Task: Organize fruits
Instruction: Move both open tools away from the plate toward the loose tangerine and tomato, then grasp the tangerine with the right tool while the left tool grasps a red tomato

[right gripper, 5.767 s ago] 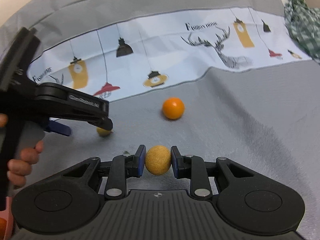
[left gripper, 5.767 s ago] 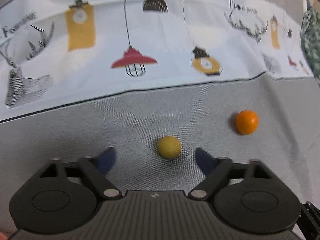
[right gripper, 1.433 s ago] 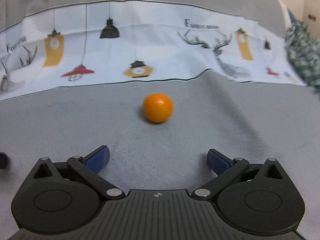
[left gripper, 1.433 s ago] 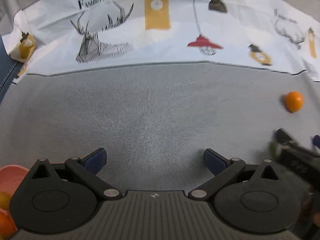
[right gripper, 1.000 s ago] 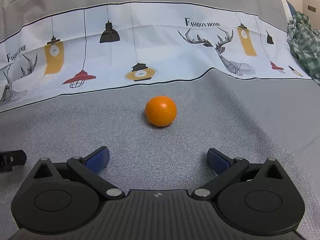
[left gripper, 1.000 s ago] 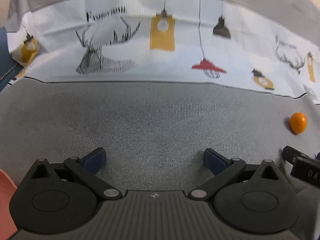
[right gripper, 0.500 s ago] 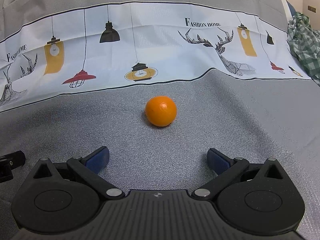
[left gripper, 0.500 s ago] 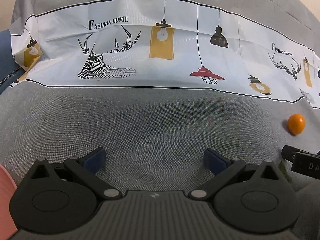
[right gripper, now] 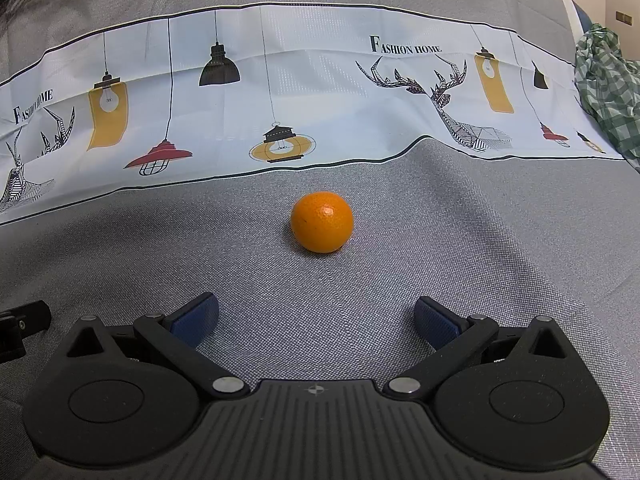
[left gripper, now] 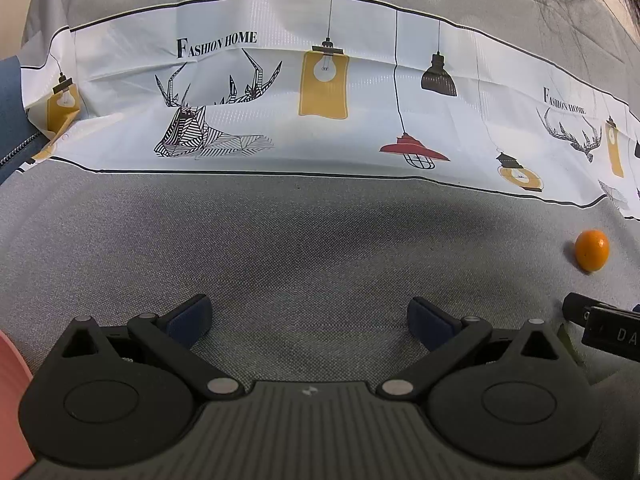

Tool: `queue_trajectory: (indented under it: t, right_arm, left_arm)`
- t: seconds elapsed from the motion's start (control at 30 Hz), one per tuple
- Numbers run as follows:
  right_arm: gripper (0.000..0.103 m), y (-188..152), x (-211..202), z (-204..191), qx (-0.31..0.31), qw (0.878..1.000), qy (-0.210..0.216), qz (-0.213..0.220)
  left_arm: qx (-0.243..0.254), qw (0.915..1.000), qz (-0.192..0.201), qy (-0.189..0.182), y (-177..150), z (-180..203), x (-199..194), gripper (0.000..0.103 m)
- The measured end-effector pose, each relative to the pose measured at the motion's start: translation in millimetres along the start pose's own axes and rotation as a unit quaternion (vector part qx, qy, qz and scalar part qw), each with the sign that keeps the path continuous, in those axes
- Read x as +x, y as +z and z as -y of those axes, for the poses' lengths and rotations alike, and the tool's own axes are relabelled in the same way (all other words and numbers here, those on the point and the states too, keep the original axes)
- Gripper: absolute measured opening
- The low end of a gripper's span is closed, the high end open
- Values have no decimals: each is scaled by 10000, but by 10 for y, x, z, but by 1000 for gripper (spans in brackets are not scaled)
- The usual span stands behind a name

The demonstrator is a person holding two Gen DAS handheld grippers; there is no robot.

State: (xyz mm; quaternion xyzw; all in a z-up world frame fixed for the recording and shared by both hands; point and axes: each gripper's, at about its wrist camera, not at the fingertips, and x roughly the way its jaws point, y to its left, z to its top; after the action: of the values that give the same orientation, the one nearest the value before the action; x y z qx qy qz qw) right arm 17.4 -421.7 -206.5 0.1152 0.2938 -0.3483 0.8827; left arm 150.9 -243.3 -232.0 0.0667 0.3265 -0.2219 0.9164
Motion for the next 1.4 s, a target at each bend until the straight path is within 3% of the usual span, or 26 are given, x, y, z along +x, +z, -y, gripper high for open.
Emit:
queue_trajectory:
  t: [0.47,0.53,0.6,0.67,0.77,0.83,1.0,1.1,1.2,1.27,1.4]
  right_arm:
    - [102,0,0,-1,-1,10000,1,2]
    - [102,0,0,-1,-1,10000,1,3]
    - [102,0,0,-2,-1,10000,1,2]
    - [102,0,0,-2,-1,10000,1,3]
    - [102,-1,-1,-1,-2,10000,2,4]
    - [102,-1,-1,-1,-1,10000,2,4]
    - [102,0,-1,-1,-2,10000,3,5]
    - [102,0,-2,-2,-3,10000,4,5]
    - [102,0,-2,-2,-4,10000,3,5]
    - [102,-1,-2,3,7,10000,15,14]
    - [102,5,-6,-6,-5,10000,0,9]
  left_arm:
    - [27,10000,-12,11,0,12,7,103]
    - [37,9999,-104,2,34,11,13,103]
    - [145,9983,-564,60,175,35,-9,103]
    - [189,9966,-806,-1,421,33,-205,103]
    - [220,9997,-10,80,717,-53,-816,103]
    - [406,9989,158,178,840,-122,-1115,103]
    - [552,9972,-101,488,792,-360,-1469,103]
    - [301,9982,-440,267,663,-457,-1522,103]
    - [110,9977,-600,-291,500,-449,-1480,103]
    - [142,9961,-663,-573,428,-347,-1377,103]
    - [454,9909,-1006,-774,344,-47,-1055,103]
